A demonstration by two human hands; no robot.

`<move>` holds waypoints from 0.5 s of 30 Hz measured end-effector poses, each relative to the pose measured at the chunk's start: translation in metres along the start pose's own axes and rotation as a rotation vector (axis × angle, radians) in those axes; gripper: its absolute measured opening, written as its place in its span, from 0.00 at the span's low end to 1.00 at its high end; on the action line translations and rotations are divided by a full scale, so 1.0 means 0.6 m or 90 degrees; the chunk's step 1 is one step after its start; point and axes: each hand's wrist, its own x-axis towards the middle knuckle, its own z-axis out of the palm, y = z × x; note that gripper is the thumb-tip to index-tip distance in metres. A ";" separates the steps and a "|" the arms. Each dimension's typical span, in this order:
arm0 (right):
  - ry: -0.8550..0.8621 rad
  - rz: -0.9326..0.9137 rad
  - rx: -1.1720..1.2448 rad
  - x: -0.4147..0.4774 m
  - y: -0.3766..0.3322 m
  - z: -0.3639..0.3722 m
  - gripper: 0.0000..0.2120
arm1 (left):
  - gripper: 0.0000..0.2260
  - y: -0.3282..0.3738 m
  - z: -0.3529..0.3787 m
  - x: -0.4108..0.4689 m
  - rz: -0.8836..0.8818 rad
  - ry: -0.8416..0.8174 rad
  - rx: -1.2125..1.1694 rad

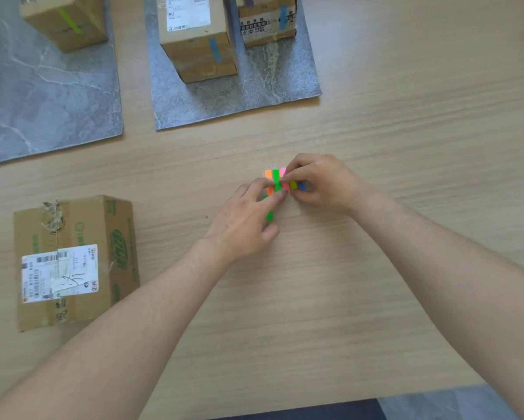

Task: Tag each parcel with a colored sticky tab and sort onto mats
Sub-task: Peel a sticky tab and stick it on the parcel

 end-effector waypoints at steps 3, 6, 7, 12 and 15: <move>0.001 0.002 0.001 0.000 0.003 -0.002 0.08 | 0.30 0.001 -0.003 0.002 -0.010 -0.005 -0.011; 0.012 -0.003 0.006 0.002 0.005 -0.001 0.06 | 0.31 -0.002 -0.004 0.004 -0.013 -0.011 -0.014; 0.016 -0.003 0.005 0.003 0.005 -0.001 0.06 | 0.31 -0.004 -0.004 0.005 -0.014 -0.012 -0.016; 0.017 0.018 -0.022 0.005 -0.002 0.000 0.07 | 0.31 -0.003 -0.006 0.008 -0.015 -0.022 -0.014; 0.029 0.078 -0.012 0.007 -0.010 0.006 0.10 | 0.32 -0.003 -0.006 0.007 -0.011 -0.018 -0.012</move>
